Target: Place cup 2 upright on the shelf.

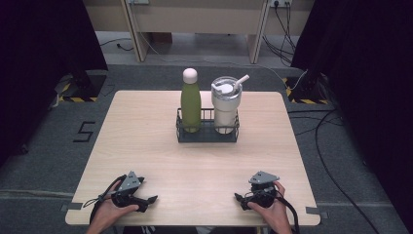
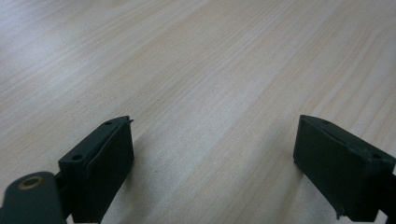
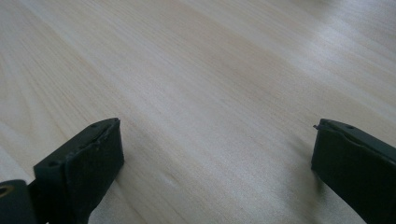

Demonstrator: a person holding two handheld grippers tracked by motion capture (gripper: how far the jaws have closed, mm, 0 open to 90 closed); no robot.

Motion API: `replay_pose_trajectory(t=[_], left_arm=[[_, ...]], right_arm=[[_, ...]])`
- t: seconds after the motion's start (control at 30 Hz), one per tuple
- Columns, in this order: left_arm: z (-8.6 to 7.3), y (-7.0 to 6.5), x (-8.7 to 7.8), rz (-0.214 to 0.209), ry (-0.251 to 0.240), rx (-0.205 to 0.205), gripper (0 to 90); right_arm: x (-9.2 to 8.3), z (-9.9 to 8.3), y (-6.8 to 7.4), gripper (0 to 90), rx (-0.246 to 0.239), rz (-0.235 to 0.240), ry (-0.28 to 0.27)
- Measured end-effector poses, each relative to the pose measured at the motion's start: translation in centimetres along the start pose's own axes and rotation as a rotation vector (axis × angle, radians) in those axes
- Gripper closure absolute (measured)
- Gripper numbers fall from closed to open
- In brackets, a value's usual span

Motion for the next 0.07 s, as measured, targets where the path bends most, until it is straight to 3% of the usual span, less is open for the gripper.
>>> replay_pose_trajectory(t=[0.07], left_arm=[[0.0,-0.01,0.0,0.001,0.0,0.0,11.5]], right_arm=[[0.0,0.0,0.0,2.8,0.0,0.0,0.0]])
Point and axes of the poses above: each handheld gripper's, and its own axes: x roughly forward along the jaws, z roughly out of its top, y roughly to its left, the point moved 4 cm from there along x, roughly forward along the jaws, and after that the axes turned 3 degrees about -y, right-handed, at the moved point
